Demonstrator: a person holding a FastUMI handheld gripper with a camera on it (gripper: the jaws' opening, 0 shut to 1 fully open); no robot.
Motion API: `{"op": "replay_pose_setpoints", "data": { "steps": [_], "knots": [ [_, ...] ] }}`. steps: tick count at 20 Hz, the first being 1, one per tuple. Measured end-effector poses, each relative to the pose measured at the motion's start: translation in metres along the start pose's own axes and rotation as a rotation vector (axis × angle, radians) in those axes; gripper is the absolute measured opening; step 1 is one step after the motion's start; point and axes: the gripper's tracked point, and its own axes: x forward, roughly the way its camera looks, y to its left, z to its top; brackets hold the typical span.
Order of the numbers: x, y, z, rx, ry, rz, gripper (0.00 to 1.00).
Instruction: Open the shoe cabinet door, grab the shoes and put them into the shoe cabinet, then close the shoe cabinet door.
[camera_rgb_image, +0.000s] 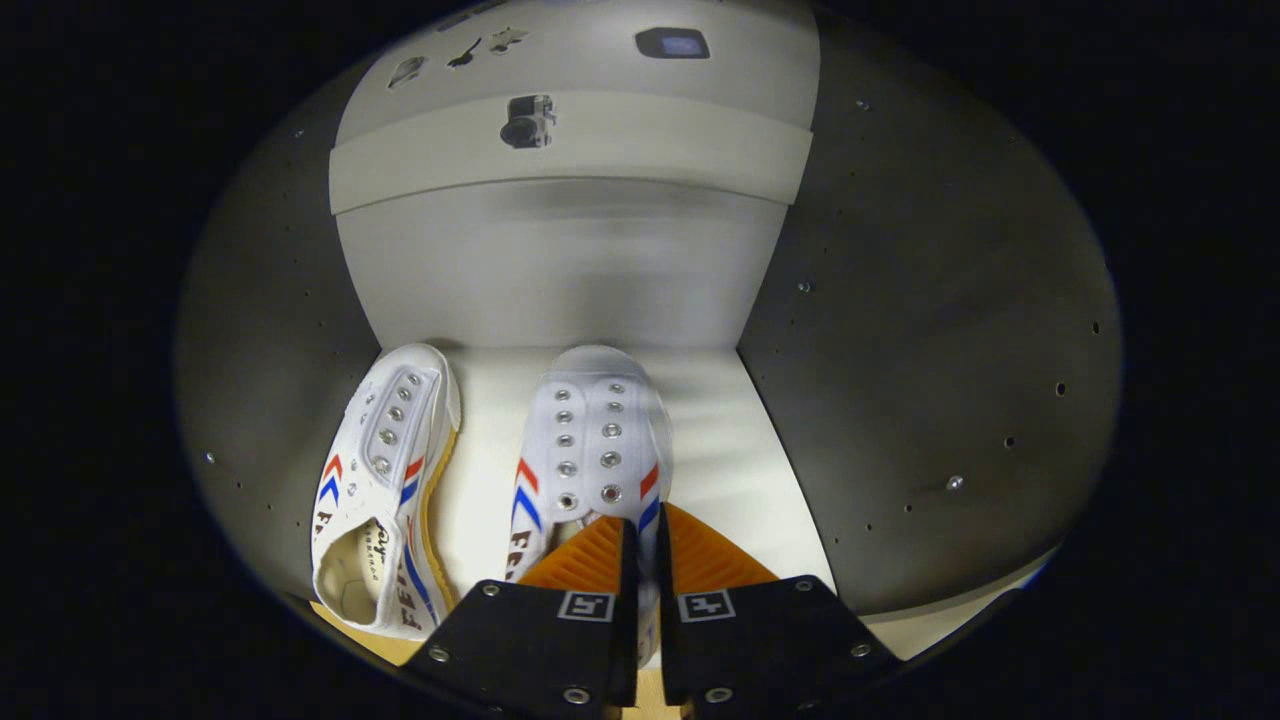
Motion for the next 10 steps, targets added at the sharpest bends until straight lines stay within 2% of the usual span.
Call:
{"op": "replay_pose_setpoints", "data": {
  "steps": [1, 5, 10],
  "knots": [
    [-0.002, 0.002, 0.003, -0.011, -0.017, 0.006, 0.15],
    [-0.028, -0.001, 0.004, -0.046, -0.071, -0.006, 0.27],
    [-0.089, -0.003, 0.013, -0.087, -0.212, 0.032, 0.35]
  ]
}}
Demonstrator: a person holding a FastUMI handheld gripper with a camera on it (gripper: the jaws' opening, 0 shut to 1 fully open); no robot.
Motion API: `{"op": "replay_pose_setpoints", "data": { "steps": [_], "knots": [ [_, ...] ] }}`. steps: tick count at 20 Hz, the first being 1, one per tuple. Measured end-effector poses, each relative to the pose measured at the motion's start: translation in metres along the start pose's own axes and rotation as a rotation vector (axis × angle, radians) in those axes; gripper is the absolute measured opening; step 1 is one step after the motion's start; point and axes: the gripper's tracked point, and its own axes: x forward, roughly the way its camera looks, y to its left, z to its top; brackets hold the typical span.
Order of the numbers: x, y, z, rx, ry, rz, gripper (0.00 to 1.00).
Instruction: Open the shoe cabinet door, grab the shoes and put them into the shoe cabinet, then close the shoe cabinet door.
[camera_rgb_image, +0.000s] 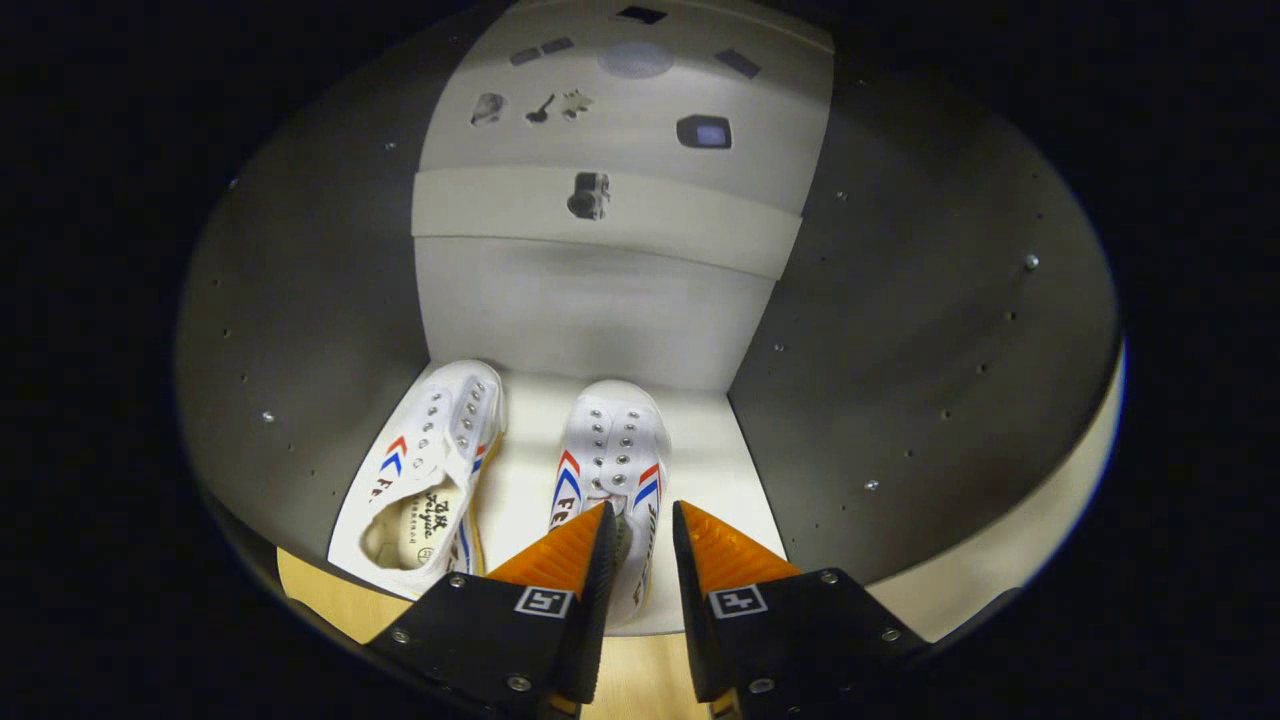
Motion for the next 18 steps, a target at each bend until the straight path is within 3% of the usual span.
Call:
{"op": "replay_pose_setpoints", "data": {
  "steps": [9, 18],
  "knots": [
    [-0.140, 0.016, -0.009, 0.040, -0.202, 0.179, 0.69],
    [-0.280, 0.025, -0.058, -0.067, -0.407, 0.335, 0.86]
  ]
}}
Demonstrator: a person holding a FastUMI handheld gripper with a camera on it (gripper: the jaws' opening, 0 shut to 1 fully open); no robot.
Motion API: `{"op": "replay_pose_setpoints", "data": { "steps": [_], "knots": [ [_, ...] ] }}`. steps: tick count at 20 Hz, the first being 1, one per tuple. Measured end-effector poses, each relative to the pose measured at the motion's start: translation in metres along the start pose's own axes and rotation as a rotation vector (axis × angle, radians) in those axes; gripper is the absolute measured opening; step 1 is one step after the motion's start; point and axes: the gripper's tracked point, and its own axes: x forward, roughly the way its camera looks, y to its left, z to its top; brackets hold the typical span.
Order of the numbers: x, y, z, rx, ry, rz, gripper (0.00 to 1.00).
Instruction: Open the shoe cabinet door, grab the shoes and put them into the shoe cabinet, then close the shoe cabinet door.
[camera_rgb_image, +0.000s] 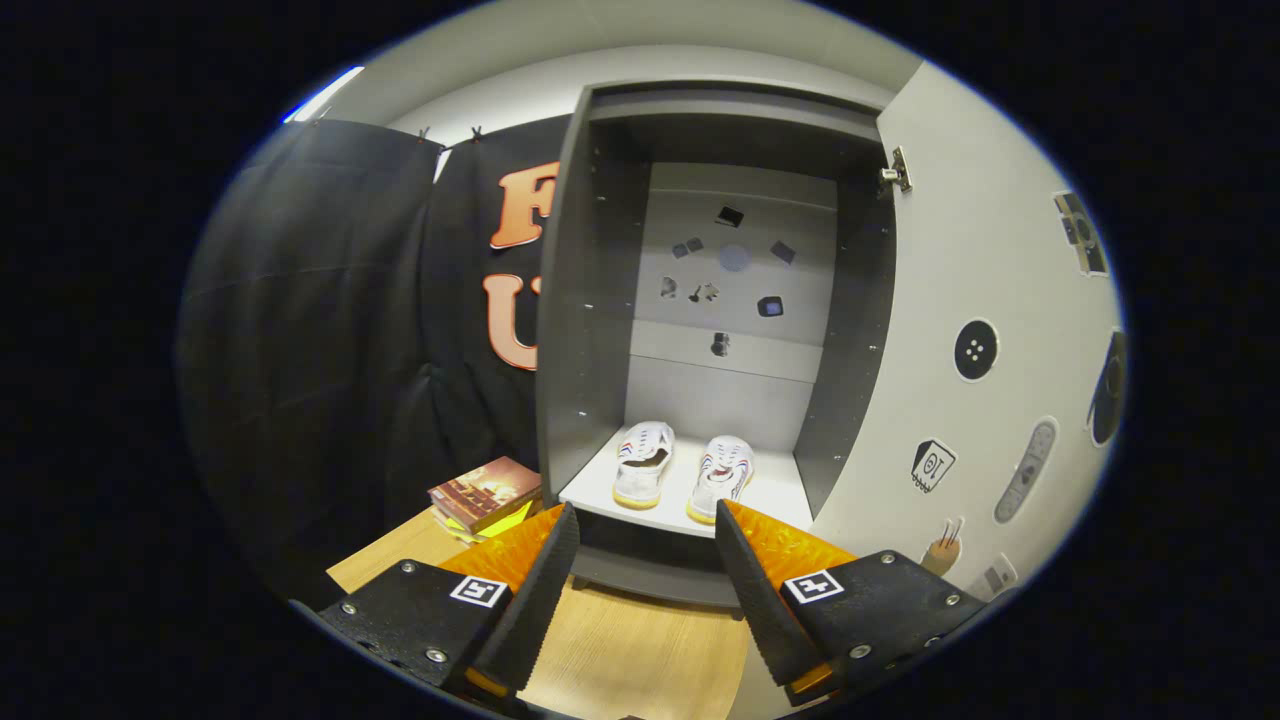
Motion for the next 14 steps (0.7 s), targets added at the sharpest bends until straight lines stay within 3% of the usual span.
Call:
{"op": "replay_pose_setpoints", "data": {
  "steps": [2, 6, 8, 14],
  "knots": [
    [-0.026, -0.003, 0.001, -0.046, -0.042, -0.021, 0.89],
    [-0.089, 0.016, 0.002, -0.054, -0.109, 0.071, 0.91],
    [-0.113, 0.010, -0.004, -0.076, -0.117, 0.079, 0.91],
    [-0.178, -0.020, -0.038, -0.010, -0.037, 0.104, 0.92]
  ]
}}
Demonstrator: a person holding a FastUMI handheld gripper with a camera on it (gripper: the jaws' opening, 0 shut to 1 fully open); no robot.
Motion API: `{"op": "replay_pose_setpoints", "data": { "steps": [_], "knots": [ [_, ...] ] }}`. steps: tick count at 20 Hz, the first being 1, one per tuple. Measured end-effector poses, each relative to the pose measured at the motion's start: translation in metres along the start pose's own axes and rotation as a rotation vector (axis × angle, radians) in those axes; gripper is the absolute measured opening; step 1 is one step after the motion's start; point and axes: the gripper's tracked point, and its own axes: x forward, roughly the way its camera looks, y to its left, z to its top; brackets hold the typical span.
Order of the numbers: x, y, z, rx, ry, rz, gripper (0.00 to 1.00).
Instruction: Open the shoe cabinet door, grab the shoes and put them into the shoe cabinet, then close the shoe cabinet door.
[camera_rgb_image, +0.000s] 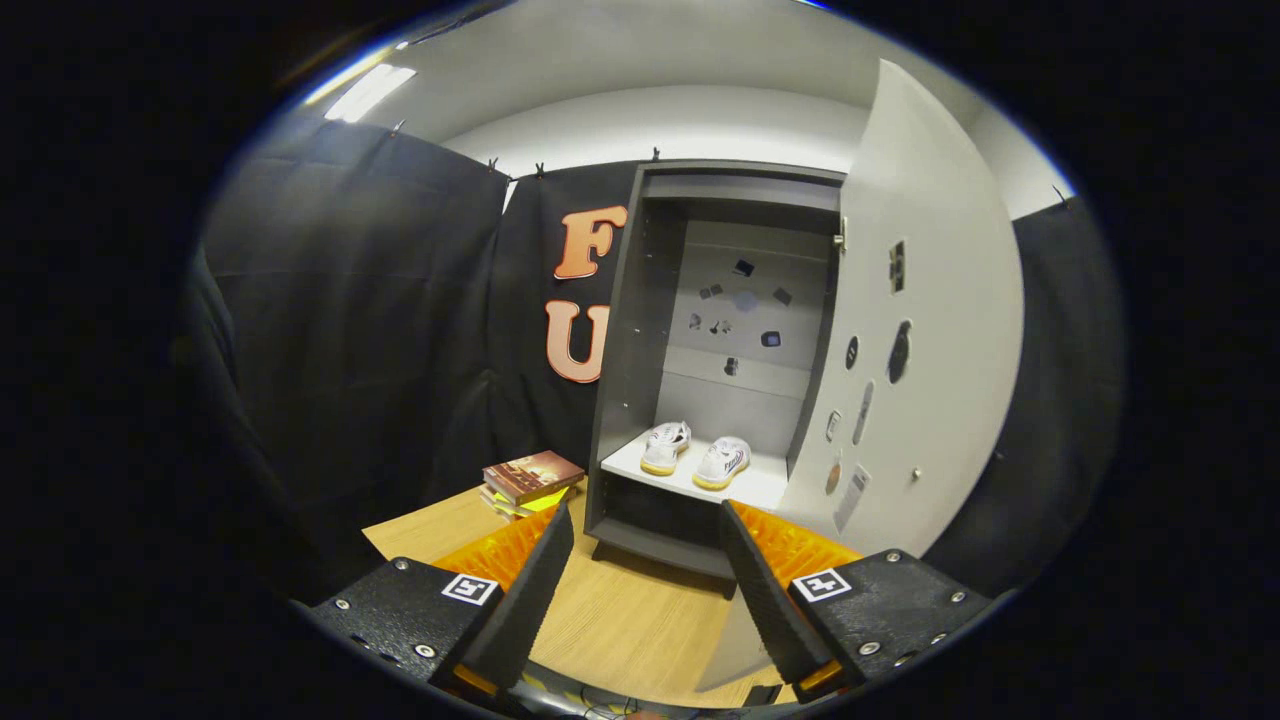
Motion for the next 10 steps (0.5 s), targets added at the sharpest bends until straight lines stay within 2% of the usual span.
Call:
{"op": "replay_pose_setpoints", "data": {
  "steps": [2, 5, 8, 10],
  "knots": [
    [-0.028, -0.018, 0.004, 0.005, -0.003, -0.020, 0.93],
    [-0.063, -0.058, 0.026, 0.034, -0.080, -0.102, 0.95],
    [-0.083, -0.101, 0.034, 0.012, -0.137, -0.209, 0.95],
    [-0.089, -0.118, 0.036, 0.005, -0.146, -0.223, 0.95]
  ]
}}
